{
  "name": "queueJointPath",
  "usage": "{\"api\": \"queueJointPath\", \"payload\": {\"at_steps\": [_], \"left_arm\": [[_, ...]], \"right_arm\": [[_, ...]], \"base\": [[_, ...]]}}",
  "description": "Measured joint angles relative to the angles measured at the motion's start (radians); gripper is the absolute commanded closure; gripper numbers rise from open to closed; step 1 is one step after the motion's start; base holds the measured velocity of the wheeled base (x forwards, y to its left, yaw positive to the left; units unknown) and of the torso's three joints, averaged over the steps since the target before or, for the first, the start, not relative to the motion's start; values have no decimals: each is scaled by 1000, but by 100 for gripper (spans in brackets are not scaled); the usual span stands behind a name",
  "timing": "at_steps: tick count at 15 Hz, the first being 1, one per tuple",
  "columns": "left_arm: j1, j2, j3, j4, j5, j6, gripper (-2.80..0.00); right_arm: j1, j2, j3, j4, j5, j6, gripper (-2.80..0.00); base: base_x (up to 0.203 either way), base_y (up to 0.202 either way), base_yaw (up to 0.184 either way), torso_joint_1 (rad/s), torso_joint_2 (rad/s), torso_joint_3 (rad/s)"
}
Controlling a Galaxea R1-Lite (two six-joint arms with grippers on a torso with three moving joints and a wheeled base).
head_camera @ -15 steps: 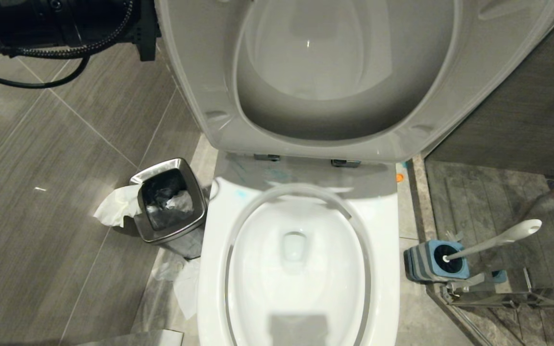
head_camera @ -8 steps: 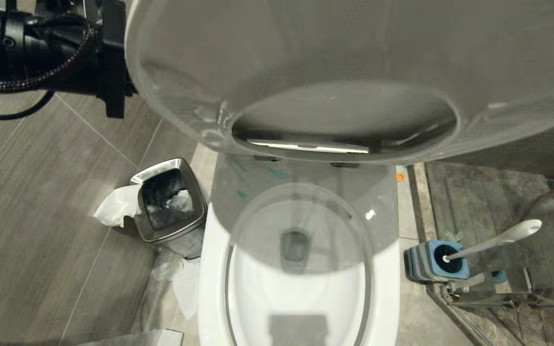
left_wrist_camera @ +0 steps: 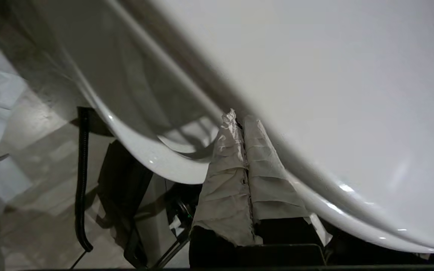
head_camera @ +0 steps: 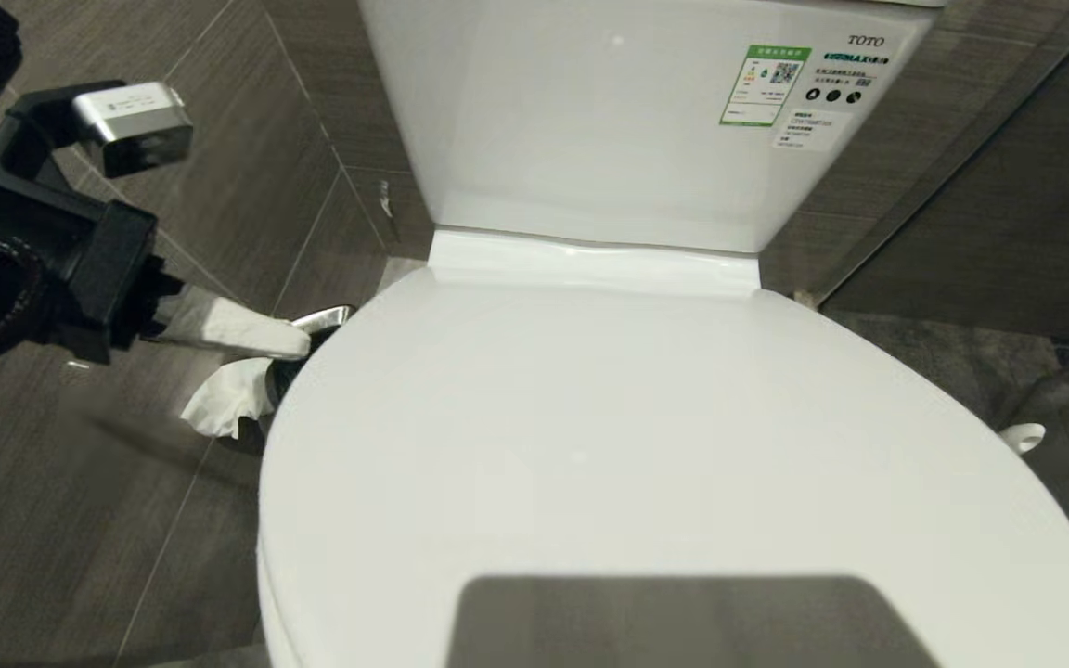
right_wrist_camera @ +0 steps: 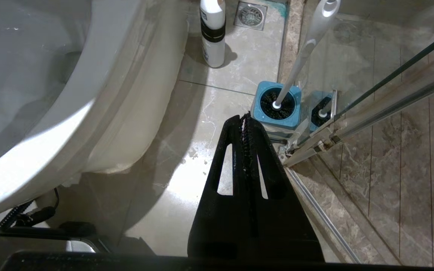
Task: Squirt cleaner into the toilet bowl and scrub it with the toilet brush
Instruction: Close the toilet lid
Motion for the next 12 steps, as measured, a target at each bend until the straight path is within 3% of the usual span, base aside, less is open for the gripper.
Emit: {"api": "queueJointPath", "payload": {"at_steps": [4, 8, 12], "left_arm": [[86, -47, -14, 2, 28, 14, 0], [94, -68, -14, 3, 72, 15, 0], [94, -75, -9, 14, 99, 6, 0]], "right_arm": [[0, 0, 0, 0, 0, 0, 0], [0, 0, 0, 0, 0, 0, 0], [0, 0, 0, 0, 0, 0, 0]], "base": [[0, 0, 0, 0, 0, 0], [0, 0, 0, 0, 0, 0], [0, 0, 0, -1, 3, 144]]}}
